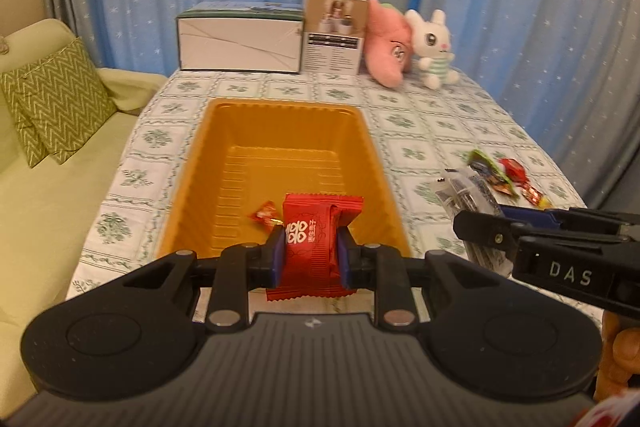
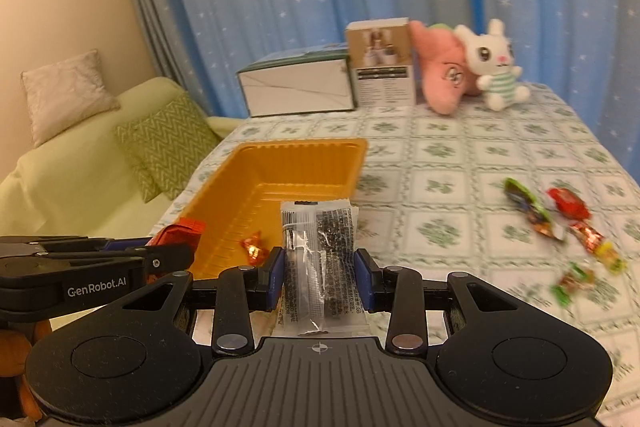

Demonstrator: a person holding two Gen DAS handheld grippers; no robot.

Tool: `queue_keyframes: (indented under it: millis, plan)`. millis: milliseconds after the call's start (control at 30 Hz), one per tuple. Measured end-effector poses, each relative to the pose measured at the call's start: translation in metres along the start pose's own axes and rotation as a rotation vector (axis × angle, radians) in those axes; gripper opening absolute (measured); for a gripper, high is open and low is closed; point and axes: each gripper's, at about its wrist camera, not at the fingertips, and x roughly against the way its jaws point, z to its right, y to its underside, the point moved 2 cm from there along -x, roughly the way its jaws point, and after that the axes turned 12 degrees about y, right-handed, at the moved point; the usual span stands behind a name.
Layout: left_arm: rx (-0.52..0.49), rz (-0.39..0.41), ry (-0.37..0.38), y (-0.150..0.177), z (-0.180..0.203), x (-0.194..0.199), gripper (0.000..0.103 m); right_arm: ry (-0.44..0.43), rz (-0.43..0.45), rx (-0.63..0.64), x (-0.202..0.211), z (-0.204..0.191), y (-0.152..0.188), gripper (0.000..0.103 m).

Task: Organize snacks
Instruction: 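Carry the red packet and clear bag over the orange tray, then open both grippers to release the packet and bag into the tray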

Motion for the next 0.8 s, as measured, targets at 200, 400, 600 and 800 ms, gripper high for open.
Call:
queue_keyframes:
  millis: [200,400,600,800]
  plan:
    - [0.006,-0.006,-0.033,-0.012,-0.029,-0.013,0.023,-0.017,-0.018,0.017,-0.027,-0.014,-0.013,0.037]
    - [-0.003,-0.029,-0.051,-0.02,-0.05,-0.033,0.024,-0.013,-0.039,0.041,-0.054,-0.025,-0.019,0.037]
    - [0.01,-0.03,-0.046,-0.021,-0.066,-0.048,0.024,-0.011,-0.06,0.045,-0.076,-0.031,-0.023,0.037]
    - [0.035,-0.015,-0.027,-0.019,-0.077,-0.06,0.026,-0.006,-0.074,0.047,-0.092,-0.033,-0.025,0.037]
